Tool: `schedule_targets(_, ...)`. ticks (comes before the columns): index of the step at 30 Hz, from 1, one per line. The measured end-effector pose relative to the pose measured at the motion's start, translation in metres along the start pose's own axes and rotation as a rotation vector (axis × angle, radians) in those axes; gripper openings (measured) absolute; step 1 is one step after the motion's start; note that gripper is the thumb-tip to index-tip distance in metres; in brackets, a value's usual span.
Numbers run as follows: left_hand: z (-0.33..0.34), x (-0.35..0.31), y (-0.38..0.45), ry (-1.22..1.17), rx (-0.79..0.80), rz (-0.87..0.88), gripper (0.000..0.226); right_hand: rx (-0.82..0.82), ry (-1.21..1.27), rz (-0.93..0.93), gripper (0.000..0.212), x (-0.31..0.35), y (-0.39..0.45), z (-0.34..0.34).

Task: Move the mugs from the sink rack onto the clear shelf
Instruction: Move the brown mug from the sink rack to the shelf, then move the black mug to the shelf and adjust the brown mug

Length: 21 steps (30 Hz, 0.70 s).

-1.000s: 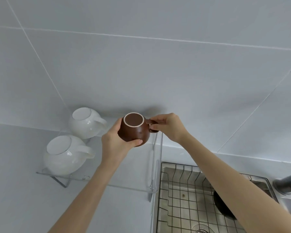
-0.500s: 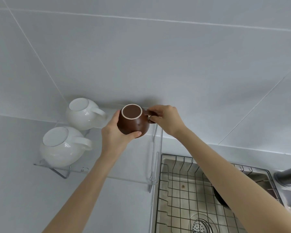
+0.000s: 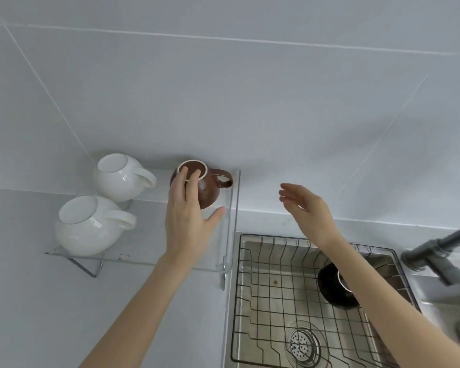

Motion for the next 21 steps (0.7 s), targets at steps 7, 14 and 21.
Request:
schedule_targets(7,0.062,-0.094,-0.081,-0.159,0.26,0.371,0.041,-0.143,-0.07,0.265,0.031,-0.092,-0.08,-0.088)
schedule_targets(14,0.194,-0.085,-0.148,-0.127,0.938,0.104,0.063,-0.107,-0.211,0.436,0.035,-0.158,-0.125,-0.123)
schedule_targets(21,0.275,-0.088,-0.184,-0.097,1.146,-0.023,0.085,0.025,-0.304,0.595,0.041,-0.219,-0.156,-0.113)
Point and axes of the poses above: each hand's wrist, its own y-axis towards the middle knuckle, its own z-axis out of the palm, x = y × z, the point moved 8 cm from there along y, towards the middle knuckle, and after that the axes turned 8 degrees about -z, right-handed, at the moved point
